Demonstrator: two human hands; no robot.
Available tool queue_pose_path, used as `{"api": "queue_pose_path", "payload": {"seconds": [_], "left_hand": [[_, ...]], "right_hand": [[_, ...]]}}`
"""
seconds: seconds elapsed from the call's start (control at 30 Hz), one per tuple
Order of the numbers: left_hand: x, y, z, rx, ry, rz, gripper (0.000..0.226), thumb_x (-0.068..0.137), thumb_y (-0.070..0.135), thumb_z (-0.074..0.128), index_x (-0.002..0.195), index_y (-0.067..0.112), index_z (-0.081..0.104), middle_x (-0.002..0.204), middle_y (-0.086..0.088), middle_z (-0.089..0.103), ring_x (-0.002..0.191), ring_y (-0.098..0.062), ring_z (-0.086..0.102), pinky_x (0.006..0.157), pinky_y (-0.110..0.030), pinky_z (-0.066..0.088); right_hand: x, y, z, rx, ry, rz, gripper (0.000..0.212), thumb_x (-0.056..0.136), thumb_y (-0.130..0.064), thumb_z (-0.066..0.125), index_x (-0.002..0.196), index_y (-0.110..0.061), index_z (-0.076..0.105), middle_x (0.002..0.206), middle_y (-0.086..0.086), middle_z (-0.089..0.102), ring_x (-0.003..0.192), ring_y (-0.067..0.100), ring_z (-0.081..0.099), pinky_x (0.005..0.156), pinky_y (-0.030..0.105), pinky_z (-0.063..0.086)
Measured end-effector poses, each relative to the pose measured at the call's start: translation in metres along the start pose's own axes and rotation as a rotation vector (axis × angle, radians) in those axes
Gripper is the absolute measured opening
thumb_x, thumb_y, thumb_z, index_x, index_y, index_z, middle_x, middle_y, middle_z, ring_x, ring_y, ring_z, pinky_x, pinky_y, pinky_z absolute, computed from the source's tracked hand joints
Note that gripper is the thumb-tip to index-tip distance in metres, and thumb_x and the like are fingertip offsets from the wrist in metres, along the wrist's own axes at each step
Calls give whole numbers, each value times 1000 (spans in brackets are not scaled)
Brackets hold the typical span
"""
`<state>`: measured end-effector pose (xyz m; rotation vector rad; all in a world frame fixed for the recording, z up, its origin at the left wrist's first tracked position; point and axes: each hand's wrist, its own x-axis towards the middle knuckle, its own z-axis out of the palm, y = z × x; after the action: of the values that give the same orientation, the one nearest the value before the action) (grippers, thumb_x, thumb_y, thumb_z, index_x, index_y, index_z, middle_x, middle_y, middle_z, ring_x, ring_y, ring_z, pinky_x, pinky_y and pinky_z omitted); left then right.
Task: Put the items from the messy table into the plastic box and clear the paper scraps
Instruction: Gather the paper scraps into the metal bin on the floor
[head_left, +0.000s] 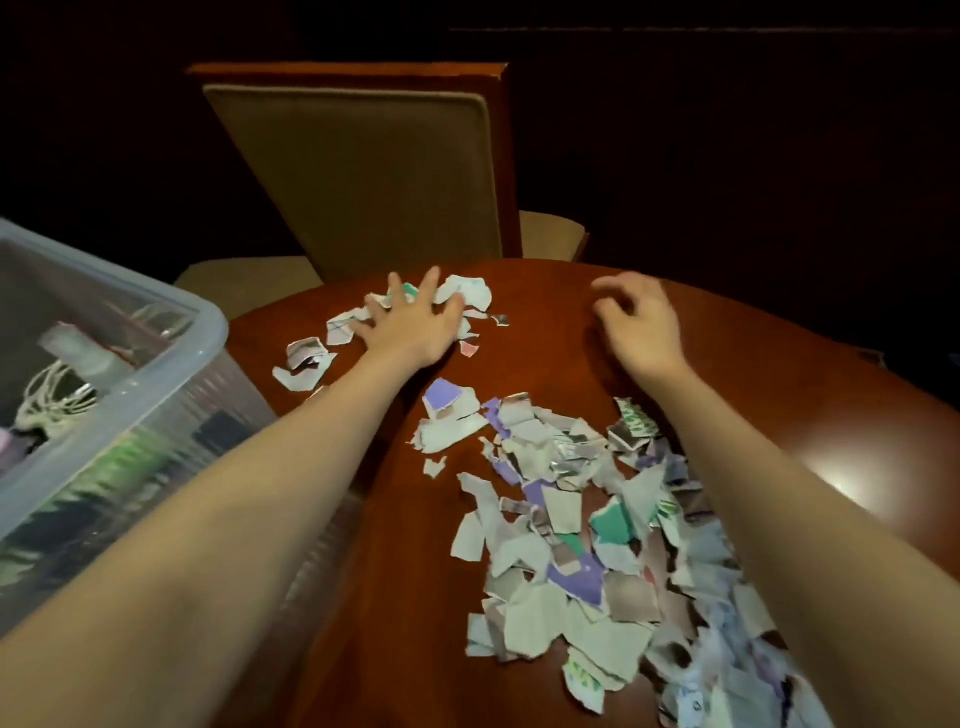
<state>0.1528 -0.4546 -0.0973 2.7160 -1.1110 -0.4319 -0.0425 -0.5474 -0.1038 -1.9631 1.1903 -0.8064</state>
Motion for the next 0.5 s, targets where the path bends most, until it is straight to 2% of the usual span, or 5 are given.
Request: {"api": "queue_pose_path", "payload": {"seconds": [0.2,0.3,0.4,0.47,0.5], "left_hand": [[-5,13,12,184,-57,254,55,95,60,17,147,44,11,160,-2,-1,145,-37,-5,113,-59,-2],[-36,9,22,199,-49,460,50,97,55,16,146,47,11,160,3,-2,146,-31,-8,115,-53,-5],[-64,1,24,104,-112,637,45,100,48,21,144,46,24,159,6,8,147,-22,0,117,-48,-1],[-69,-6,18,-39,-2,634,40,100,42,28,140,41,37,155,5,26,144,-15,19,118,-48,14],[-67,-11,14,-96,126,581,40,99,39,30,137,38,44,151,4,34,142,-14,26,117,-47,19]], "right_hand": [[27,4,22,-358,-161,-24,51,101,-36,30,149,-19,23,159,6,9,147,20,6,118,36,5],[38,3,28,-421,-247,-17,55,101,-42,23,151,-19,16,159,6,6,148,19,1,118,37,-3],[39,-7,35,-374,-323,-26,54,101,-43,21,150,-20,18,159,4,8,148,18,3,118,36,-3],[31,-18,41,-352,-383,-81,52,101,-42,22,150,-22,21,159,2,11,147,16,5,118,35,-1],[24,-22,45,-349,-419,-119,51,101,-42,22,149,-24,21,159,0,11,147,15,5,118,34,-1]]}}
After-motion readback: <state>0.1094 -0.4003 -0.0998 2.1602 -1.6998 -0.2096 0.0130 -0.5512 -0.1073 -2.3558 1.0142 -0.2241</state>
